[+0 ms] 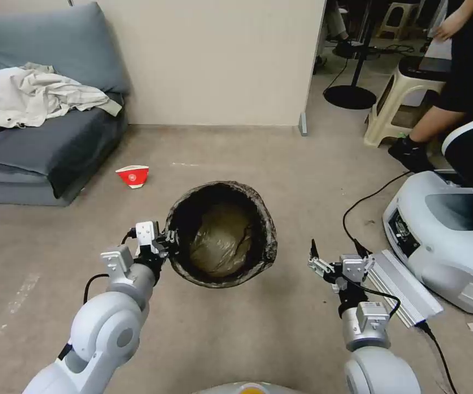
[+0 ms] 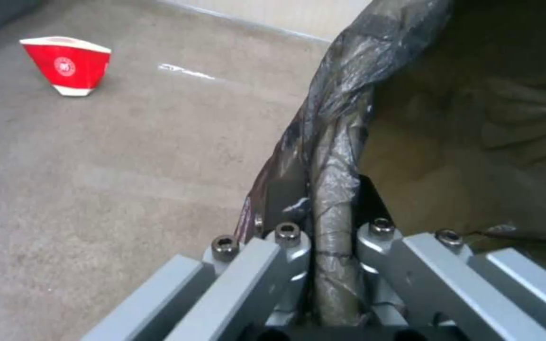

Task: Pick up the trash can from the floor.

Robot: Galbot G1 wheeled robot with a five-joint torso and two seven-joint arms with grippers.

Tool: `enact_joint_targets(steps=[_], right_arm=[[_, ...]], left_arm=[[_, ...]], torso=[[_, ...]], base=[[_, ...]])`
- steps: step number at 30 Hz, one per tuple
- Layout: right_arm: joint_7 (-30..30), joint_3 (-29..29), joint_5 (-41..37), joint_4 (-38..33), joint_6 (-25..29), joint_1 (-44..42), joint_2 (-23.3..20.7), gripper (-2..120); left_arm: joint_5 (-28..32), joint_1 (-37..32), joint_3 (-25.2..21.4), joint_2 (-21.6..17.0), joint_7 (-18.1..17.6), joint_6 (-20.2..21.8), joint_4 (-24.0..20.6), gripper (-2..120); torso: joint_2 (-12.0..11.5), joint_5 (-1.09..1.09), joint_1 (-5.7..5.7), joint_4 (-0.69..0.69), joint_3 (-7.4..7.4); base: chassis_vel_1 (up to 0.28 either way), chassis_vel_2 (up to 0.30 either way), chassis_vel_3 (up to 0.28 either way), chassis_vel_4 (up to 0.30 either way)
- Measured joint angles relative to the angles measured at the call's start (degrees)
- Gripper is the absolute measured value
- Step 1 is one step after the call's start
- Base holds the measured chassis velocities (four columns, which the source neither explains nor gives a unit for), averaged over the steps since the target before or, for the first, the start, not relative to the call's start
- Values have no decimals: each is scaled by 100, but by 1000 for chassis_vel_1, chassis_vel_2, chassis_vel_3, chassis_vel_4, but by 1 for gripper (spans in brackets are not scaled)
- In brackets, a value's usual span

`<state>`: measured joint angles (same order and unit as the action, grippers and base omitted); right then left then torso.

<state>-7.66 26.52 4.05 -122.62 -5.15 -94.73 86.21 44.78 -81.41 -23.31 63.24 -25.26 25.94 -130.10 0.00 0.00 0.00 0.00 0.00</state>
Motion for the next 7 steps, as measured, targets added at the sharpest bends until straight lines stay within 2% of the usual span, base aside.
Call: enact_joint_targets(steps=[7], right_arm=[[2,-3,5,-14,4,-5,-2,100]], left_arm=[[-10,-13,-43,-10,0,-1,-1,1]], torso=[[0,0,0,0,0]], base=[[0,0,0,0]])
